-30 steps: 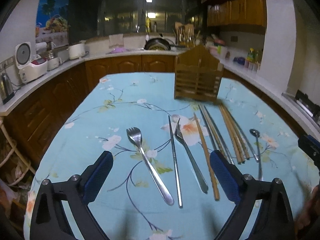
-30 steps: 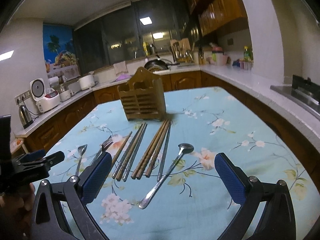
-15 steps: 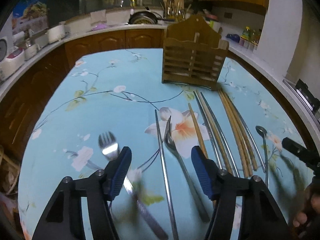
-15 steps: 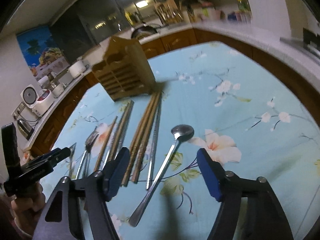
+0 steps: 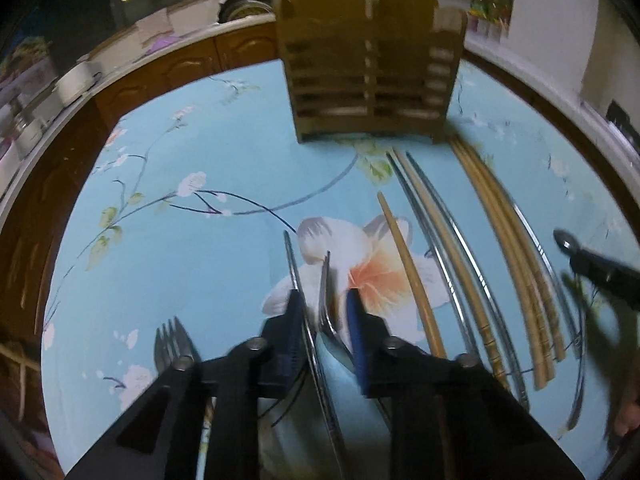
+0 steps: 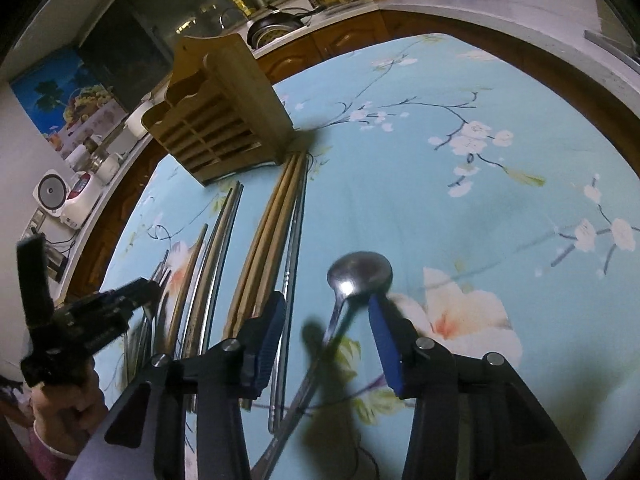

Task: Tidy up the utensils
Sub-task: 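Grasp the metal spoon with the right tool while the left tool grasps a metal chopstick, then lift and carry the spoon and metal chopstick over the wooden holder with both tools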

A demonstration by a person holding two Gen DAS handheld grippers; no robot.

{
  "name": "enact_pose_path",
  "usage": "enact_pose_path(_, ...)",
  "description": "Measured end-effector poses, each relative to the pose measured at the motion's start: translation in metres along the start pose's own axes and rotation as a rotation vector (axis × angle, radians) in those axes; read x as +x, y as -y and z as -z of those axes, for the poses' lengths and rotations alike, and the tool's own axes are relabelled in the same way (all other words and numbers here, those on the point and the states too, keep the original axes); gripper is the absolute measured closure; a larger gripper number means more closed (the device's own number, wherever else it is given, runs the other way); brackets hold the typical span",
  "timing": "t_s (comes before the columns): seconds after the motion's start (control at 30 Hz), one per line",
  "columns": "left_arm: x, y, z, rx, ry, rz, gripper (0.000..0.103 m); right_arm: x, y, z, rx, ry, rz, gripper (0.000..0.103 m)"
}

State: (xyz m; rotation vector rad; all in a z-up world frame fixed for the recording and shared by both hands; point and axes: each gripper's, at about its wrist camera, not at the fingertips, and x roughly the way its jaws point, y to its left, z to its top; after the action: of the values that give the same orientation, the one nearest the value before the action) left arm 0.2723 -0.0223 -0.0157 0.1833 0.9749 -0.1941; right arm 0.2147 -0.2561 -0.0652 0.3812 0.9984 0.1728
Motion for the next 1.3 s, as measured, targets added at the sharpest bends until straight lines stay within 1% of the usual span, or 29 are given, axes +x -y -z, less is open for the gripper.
enact_pose_path(0.03, 0.001, 0.002, 0.0, 0.013, 0.003, -0.005, 0.09, 0.001, 0.0, -0.001, -0.007, -0.001, 0.01, 0.072)
enact_pose_path(0.07, 0.003, 0.005, 0.0, 0.031, 0.007, -0.014, 0.094, 0.003, 0.0, -0.002, -0.014, -0.004, 0.021, 0.087)
enact_pose_path(0.1, 0.003, 0.006, 0.0, 0.039, 0.007, -0.019, 0.095, 0.004, 0.0, -0.002, -0.012, -0.009, 0.016, 0.094)
enact_pose_path(0.17, 0.002, 0.007, 0.0, 0.042, 0.016, -0.013, 0.098, 0.005, 0.002, -0.003, 0.003, -0.014, -0.018, 0.097)
enact_pose_path(0.23, -0.004, 0.003, 0.002, 0.027, 0.03, 0.006, 0.099, 0.001, 0.0, -0.001, -0.002, -0.002, -0.022, 0.1)
enact_pose_path(0.47, -0.046, -0.02, 0.014, -0.069, 0.115, 0.077, 0.101, -0.034, -0.012, -0.004, -0.014, 0.081, -0.08, 0.101)
enact_pose_path(0.57, -0.067, -0.032, 0.02, -0.13, 0.154, 0.121, 0.102, -0.051, -0.019, -0.012, -0.024, 0.126, -0.095, 0.101)
enact_pose_path(0.73, -0.097, -0.052, 0.027, -0.193, 0.22, 0.159, 0.102, -0.073, -0.034, -0.025, -0.053, 0.19, -0.109, 0.101)
enact_pose_path(0.87, -0.115, -0.058, 0.03, -0.211, 0.269, 0.158, 0.102, -0.084, -0.048, -0.031, -0.089, 0.234, -0.106, 0.101)
enact_pose_path(1.07, -0.126, -0.066, 0.026, -0.238, 0.311, 0.168, 0.102, -0.096, -0.062, -0.041, -0.125, 0.287, -0.102, 0.101)
enact_pose_path(1.3, -0.128, -0.07, 0.007, -0.246, 0.345, 0.156, 0.102, -0.101, -0.066, -0.063, -0.138, 0.339, -0.105, 0.101)
